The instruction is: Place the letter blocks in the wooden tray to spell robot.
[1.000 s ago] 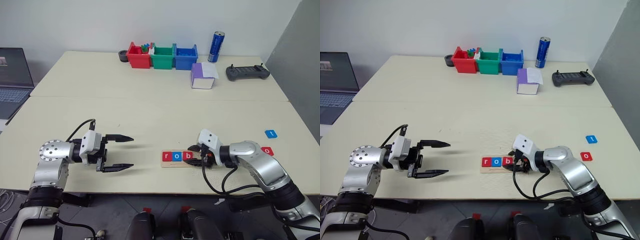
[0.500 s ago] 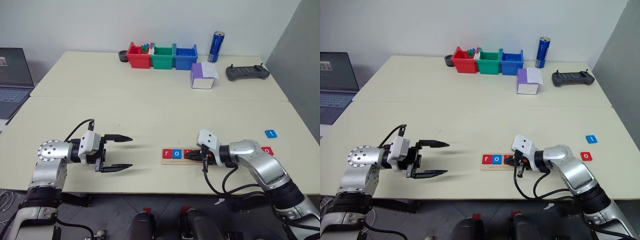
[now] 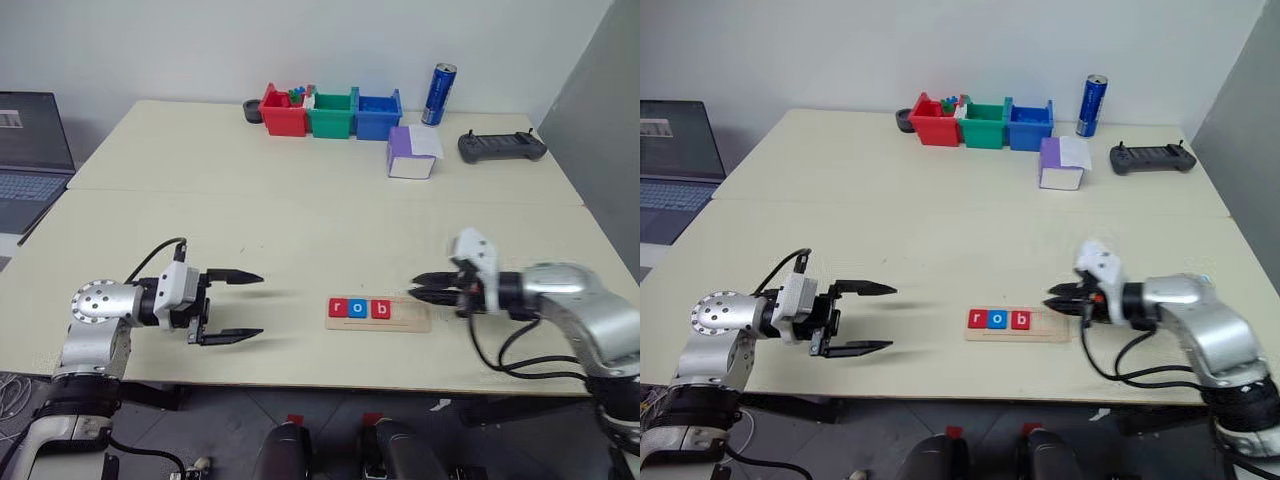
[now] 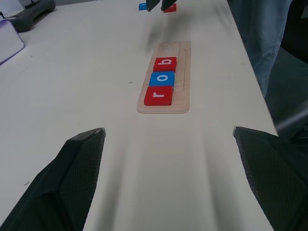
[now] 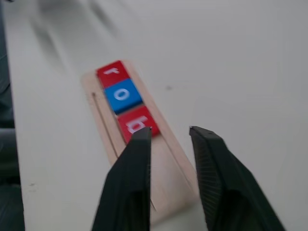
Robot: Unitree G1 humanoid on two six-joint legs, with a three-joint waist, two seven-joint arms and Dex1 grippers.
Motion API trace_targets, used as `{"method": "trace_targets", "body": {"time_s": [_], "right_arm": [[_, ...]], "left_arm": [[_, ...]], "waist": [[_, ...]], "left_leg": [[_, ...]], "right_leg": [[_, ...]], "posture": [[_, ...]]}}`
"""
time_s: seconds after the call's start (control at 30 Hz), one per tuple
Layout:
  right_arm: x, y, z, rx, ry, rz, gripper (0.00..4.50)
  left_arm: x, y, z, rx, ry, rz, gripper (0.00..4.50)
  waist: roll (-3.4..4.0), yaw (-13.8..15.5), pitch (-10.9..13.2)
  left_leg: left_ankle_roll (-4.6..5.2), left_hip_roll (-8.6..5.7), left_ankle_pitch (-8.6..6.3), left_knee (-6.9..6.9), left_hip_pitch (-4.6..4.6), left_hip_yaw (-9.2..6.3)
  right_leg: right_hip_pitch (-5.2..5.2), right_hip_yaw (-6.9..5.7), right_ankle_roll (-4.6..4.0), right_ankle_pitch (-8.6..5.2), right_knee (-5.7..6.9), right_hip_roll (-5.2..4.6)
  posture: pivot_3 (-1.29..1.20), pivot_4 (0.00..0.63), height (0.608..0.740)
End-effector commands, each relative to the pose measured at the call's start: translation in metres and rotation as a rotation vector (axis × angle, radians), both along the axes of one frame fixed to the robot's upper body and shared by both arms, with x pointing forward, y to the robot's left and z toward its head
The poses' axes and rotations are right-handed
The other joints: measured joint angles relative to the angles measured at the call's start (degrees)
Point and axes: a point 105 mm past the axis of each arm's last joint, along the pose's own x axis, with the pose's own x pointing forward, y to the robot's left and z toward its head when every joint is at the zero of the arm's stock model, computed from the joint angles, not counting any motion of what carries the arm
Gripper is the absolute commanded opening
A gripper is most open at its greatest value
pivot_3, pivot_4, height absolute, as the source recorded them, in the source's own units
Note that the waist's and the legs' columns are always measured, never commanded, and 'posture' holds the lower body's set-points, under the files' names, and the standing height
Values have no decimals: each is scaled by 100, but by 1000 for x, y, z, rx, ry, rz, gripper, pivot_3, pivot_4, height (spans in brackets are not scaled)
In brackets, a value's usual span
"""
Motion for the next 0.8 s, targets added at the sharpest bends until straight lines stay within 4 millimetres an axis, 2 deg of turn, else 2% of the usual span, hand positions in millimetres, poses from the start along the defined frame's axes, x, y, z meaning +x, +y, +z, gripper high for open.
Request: {"method": "trace_targets", "body": {"time_s": [0.03,0.2,0.3,0.5,0.8], "right_arm": [[-2,-47,15,15,-53,-171,2654],[-11,-101,8,37,-65,-451,4365],[-14,-114,2,55,-78,-558,4443],[-8,-141,-12,74,-94,-835,4443],[-17,-129,-27,72,-71,-907,4443]], "left_arm": [[2,1,9,1,-38,-2,4500],[3,-2,7,-2,-31,-18,4500],[5,-3,8,-4,-31,-25,4500],[7,-5,9,-4,-32,-36,4500],[11,-6,10,0,-32,-42,4500]], "waist": [[0,3,0],[1,-42,0],[1,-47,0],[3,-52,-1],[4,-49,-1]], "left_leg": [[0,-1,0,0,0,0],[0,5,0,-3,7,0],[0,6,1,-4,9,0],[0,5,1,-3,8,1],[0,5,1,-4,6,1]], "right_leg": [[0,1,0,0,0,0],[0,0,1,0,6,5],[1,-1,2,0,8,7],[1,3,3,1,9,8],[0,4,4,1,6,8]], "posture": [[0,150,740],[0,150,740],[0,150,740],[0,150,740],[0,150,740]]}}
